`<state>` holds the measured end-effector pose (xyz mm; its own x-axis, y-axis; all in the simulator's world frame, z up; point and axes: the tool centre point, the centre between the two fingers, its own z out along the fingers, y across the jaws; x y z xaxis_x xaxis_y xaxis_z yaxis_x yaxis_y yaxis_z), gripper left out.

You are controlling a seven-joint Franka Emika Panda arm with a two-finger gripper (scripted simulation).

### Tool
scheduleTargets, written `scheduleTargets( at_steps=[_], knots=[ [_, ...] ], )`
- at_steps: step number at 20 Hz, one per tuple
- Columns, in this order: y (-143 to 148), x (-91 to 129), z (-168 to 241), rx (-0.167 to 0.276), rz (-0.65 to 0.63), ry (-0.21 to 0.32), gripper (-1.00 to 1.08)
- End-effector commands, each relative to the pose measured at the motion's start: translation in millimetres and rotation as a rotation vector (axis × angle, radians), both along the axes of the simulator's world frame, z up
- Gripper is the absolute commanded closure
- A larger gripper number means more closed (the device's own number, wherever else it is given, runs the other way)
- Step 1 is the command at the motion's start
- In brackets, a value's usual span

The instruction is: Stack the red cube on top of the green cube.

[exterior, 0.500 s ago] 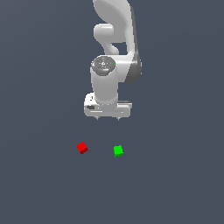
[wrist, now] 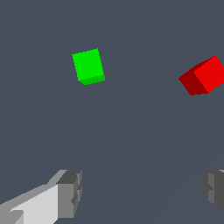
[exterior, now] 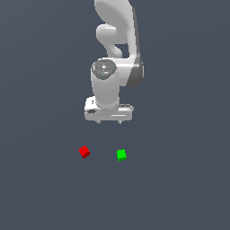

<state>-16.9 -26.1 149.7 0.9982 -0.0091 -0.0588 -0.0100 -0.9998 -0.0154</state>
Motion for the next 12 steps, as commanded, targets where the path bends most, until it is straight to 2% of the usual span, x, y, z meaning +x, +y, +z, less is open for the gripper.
scheduleTargets(
  at_steps=[1,12],
  knots=[
    [-5.4,1.2,-2.8,0.0,0.02,-0.002,-0.92],
    [-47.0,17.0,-25.1,0.001,0.196,-0.018,-0.92]
  ],
)
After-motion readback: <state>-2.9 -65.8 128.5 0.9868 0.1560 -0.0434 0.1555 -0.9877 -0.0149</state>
